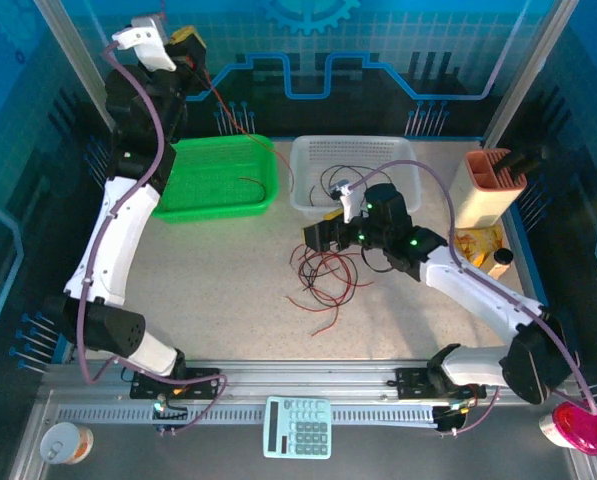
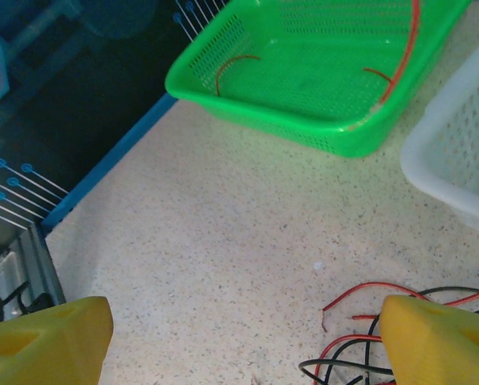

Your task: Untangle the cables

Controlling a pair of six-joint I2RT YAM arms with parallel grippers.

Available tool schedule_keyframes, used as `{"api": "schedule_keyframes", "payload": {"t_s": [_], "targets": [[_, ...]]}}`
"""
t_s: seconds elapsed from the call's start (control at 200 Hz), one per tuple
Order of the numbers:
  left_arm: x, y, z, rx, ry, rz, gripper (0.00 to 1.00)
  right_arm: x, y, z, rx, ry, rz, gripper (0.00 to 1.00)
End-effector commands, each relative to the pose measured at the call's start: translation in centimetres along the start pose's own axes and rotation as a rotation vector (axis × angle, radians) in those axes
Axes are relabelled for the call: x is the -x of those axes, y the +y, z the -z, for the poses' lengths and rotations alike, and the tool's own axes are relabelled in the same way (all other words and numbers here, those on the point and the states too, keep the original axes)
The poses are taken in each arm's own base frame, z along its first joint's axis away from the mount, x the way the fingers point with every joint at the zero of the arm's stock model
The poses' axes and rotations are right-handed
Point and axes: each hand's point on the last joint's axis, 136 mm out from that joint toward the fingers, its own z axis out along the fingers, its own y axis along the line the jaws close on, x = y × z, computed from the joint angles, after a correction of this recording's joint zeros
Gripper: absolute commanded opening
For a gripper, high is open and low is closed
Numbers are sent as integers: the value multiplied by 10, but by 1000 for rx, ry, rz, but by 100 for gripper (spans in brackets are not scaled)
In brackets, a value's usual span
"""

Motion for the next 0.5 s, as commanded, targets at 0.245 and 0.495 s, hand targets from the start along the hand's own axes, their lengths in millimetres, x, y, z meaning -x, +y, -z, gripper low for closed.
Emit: {"api": "schedule_keyframes", "payload": {"t_s": [0.245, 0.495], "targets": [[-13, 61, -12, 135, -47, -81, 0, 20, 13, 52, -44, -69, 55, 88], [-107, 161, -12, 300, 170, -38, 0, 17, 2, 68, -105, -111, 31, 90]]}}
